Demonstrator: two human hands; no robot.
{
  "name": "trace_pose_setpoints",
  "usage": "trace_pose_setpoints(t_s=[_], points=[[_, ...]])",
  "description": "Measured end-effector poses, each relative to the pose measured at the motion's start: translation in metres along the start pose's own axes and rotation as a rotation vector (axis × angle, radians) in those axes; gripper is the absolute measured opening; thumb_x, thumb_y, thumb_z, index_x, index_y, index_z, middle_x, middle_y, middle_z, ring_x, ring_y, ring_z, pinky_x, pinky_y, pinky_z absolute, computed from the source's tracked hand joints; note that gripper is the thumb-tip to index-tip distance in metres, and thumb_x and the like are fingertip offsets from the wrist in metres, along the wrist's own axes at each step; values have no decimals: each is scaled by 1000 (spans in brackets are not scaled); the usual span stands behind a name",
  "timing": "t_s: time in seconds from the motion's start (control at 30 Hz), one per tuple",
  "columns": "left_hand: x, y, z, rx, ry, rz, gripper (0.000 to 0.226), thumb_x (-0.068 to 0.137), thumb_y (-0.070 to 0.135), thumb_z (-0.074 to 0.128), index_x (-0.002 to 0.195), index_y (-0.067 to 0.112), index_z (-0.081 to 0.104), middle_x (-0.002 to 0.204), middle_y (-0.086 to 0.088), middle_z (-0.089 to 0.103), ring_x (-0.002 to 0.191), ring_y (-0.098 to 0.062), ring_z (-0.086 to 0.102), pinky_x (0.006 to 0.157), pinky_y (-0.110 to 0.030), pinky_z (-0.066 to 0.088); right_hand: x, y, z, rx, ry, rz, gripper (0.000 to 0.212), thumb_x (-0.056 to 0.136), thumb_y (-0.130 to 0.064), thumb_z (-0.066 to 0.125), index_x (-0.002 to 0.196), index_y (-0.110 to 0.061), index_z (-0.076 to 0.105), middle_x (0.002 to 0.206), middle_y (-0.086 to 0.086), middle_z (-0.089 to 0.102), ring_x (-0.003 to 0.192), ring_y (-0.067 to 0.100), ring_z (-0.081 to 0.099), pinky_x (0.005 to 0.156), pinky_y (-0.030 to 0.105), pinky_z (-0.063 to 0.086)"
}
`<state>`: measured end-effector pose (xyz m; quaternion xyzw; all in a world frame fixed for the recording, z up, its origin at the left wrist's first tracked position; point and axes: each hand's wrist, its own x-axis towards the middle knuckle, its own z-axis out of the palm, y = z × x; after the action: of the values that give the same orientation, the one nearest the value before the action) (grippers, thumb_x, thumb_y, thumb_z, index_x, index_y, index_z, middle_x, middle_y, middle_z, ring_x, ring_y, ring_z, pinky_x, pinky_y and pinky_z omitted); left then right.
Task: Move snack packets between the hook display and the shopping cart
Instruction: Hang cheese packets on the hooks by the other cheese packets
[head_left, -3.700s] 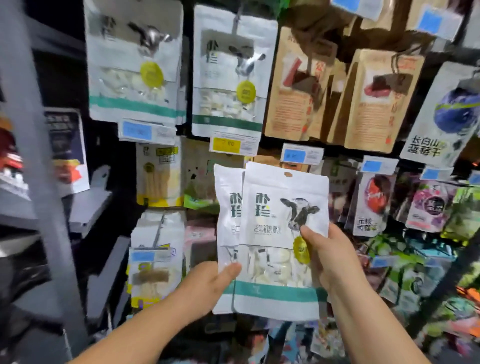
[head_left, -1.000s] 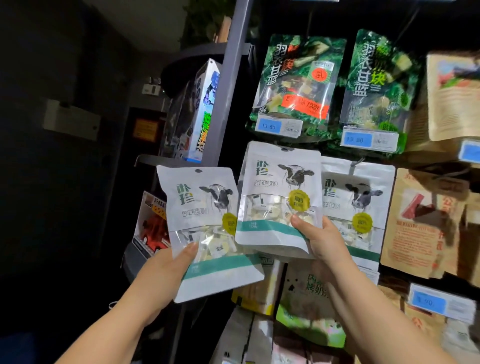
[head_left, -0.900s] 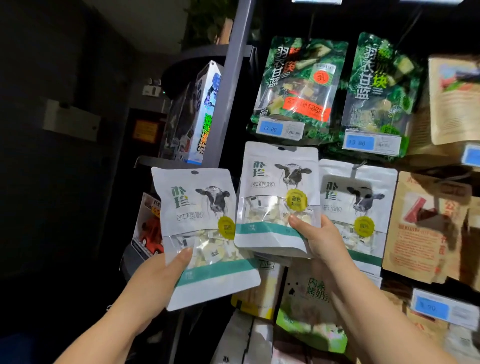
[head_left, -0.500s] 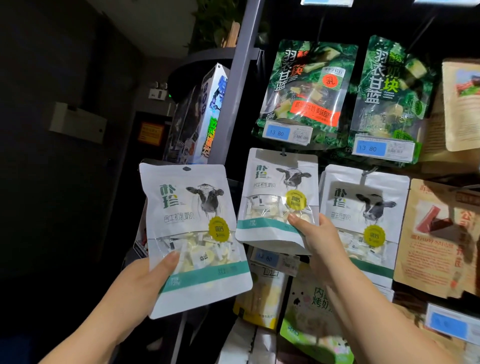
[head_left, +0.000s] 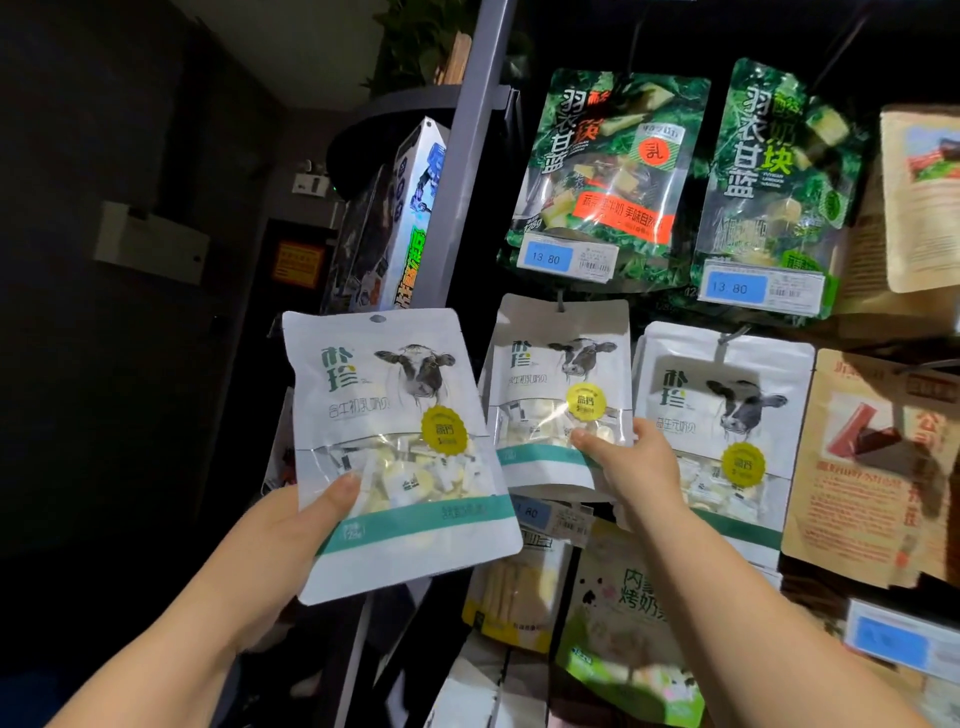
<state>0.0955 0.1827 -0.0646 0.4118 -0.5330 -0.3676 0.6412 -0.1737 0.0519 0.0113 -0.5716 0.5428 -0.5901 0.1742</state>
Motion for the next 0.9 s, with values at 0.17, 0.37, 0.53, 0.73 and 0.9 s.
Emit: trace_pose_setpoints(t_s=[0.17,0.37,0.53,0.73,0.9], points=[[16,1,14,-11,-172,9,72,43,83,68,88,27,77,93,-4,76,83,-20,73,67,-25,54,-18,-4,-4,-225,212,-284,64,81,-38,74,133,-21,41,130,2,49,123,23,44,99,39,42],[45,5,43,-110,-271,-48,40,88,39,49,102,8,69,98,-11,74,83,-20,71,71,-29,56,-41,-13,-10,-199,12,-548,26,95,-50,49,80,-32,61,79,-14,61,82,6,54,63,23,35],[66,6,65,-119,-326,-64,35,96,34,46,96,8,70,90,-6,75,72,-13,71,57,-20,52,-36,-9,-13,-90,-189,-354,23,97,-41,51,101,-22,62,95,-7,66,91,14,60,77,32,45],[91,5,81,-134,-323,-58,31,96,32,51,105,6,67,99,-8,74,85,-18,70,72,-27,56,-27,-6,-20,26,-129,-294,19,99,-31,53,84,-20,58,82,-3,61,83,17,57,70,32,42],[102,9,87,-142,-307,-31,32,95,29,54,114,5,65,105,-10,73,102,-28,67,86,-36,55,-19,-6,-18,32,-77,-300,30,99,-36,52,97,-6,58,98,20,64,95,36,59,81,42,48]])
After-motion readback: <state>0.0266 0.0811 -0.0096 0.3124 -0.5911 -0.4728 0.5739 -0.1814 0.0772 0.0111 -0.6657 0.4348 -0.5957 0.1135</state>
